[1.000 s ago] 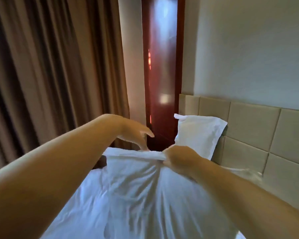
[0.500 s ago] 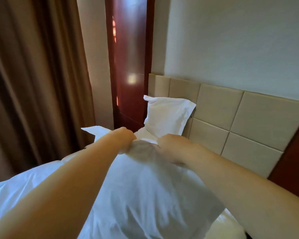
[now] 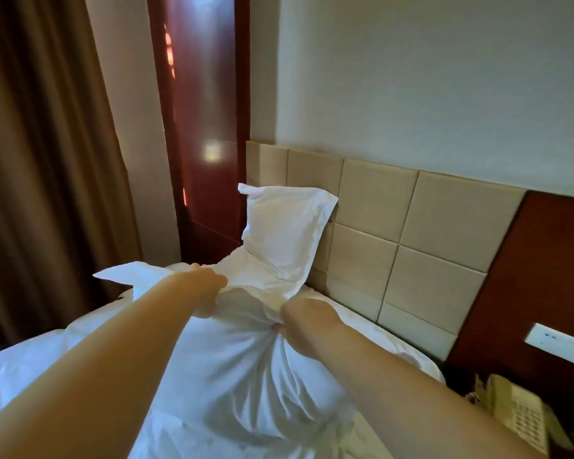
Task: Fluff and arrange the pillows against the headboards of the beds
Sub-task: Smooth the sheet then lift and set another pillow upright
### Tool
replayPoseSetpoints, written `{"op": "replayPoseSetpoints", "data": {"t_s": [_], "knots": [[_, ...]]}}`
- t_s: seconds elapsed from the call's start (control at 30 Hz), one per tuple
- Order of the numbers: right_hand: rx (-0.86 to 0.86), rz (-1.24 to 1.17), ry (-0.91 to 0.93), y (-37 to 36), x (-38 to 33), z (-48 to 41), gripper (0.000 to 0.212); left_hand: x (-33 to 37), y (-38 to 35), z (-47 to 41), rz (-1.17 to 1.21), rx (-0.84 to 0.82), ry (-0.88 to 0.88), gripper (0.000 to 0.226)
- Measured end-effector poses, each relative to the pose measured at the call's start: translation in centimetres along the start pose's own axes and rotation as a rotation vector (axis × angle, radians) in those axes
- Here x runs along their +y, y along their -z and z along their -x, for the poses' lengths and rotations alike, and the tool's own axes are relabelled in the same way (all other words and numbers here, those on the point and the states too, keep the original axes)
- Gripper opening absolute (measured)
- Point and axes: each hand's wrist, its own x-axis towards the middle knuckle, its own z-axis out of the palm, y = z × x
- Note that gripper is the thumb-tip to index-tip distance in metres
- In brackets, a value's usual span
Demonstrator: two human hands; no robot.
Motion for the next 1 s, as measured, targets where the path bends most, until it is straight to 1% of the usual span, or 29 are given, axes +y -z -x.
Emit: {"op": "replayPoseSetpoints", "data": {"t_s": [0.07, 0.1, 0.17, 0.2, 0.23, 0.3, 0.37, 0.43, 0.6, 0.67, 0.77, 0.87, 1.0], "knots": [[0.046, 0.05, 0.042, 0.7, 0.4, -0.2, 0.029, 0.1, 0.4, 1.1, 0.03, -0.035, 0.026, 0.065], [0.073, 0.073, 0.071, 1.4, 0.8, -0.2, 0.032, 0.3, 1.0, 1.7, 0.013, -0.037, 0.039, 0.073], [0.136, 0.123, 0.12, 2.8, 1.9, 0.2, 0.042, 1.0, 3.3, 2.3, -0.028, -0.016, 0.043, 0.083], [0.173, 0.13, 0.122, 3.3, 2.9, 0.4, 0.041, 1.5, 4.7, 2.1, -0.042, 0.001, 0.032, 0.084], [0.201, 0.132, 0.108, 3.6, 4.0, 0.6, 0.038, 2.0, 5.9, 1.5, -0.055, 0.023, 0.018, 0.082], [0.239, 0.119, 0.091, 4.2, 7.0, 0.9, 0.04, 3.8, 7.8, -0.4, -0.122, 0.1, -0.023, 0.069], [0.241, 0.107, 0.059, 5.0, 10.5, 0.9, 0.041, 6.2, 9.6, -2.5, -0.203, 0.223, -0.054, 0.054], [0.259, 0.111, 0.023, 6.1, 14.3, 0.9, 0.04, 8.6, 12.0, -4.6, -0.259, 0.329, -0.059, 0.045], [0.45, 0.129, -0.025, 9.5, 23.7, -1.8, 0.034, 12.0, 20.4, -10.4, -0.3, 0.563, 0.019, 0.038], [0.521, 0.144, -0.064, 11.6, 27.2, -3.2, 0.028, 13.1, 23.4, -12.8, -0.281, 0.623, 0.041, 0.036], [0.603, 0.159, -0.069, 13.5, 32.0, -4.5, 0.027, 15.0, 27.0, -15.5, -0.266, 0.713, 0.06, 0.032], [0.604, 0.168, -0.069, 13.7, 35.0, -5.5, 0.027, 16.6, 28.5, -17.6, -0.292, 0.721, 0.065, 0.03], [0.53, 0.134, -0.056, 12.3, 35.9, -6.1, 0.025, 18.2, 27.2, -19.5, -0.285, 0.669, 0.073, 0.035]]}}
